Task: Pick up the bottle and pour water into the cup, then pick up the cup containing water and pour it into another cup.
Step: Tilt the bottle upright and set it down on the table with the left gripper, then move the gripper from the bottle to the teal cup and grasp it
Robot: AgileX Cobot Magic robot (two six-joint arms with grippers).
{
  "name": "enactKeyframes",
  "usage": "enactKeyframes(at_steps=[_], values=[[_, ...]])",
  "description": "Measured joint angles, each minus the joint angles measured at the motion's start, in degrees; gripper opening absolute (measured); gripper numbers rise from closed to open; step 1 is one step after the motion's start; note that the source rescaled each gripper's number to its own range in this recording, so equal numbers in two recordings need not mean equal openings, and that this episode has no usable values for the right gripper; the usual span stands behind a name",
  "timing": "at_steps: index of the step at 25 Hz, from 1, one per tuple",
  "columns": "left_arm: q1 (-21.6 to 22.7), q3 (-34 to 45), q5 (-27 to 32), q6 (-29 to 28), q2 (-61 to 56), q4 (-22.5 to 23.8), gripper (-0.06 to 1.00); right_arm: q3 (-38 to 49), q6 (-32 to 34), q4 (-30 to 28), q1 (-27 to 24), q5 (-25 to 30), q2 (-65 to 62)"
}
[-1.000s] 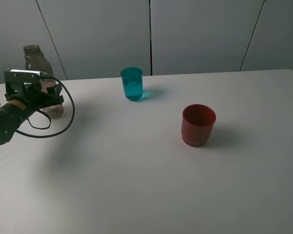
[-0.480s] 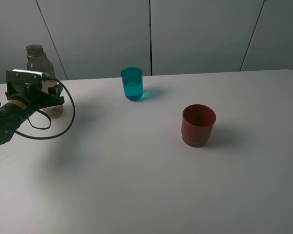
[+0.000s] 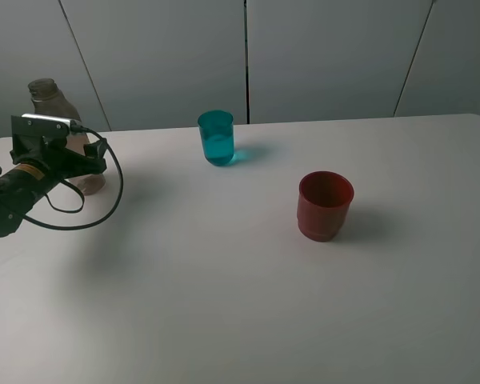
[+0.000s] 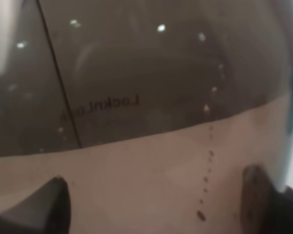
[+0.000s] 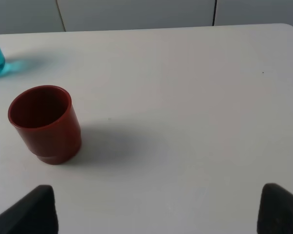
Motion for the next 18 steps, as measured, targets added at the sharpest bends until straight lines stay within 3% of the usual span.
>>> enactKeyframes(at_steps=[9,18], values=[[0.0,1.9,0.1,0.0,-2.2,1.6,0.97,0.0,0.0,0.0,0.0,0.0,0.0],[0.0,6.6,0.0,0.0,-6.6,-0.3,0.97,0.0,-0.3,0.0,0.0,0.0,0.0]])
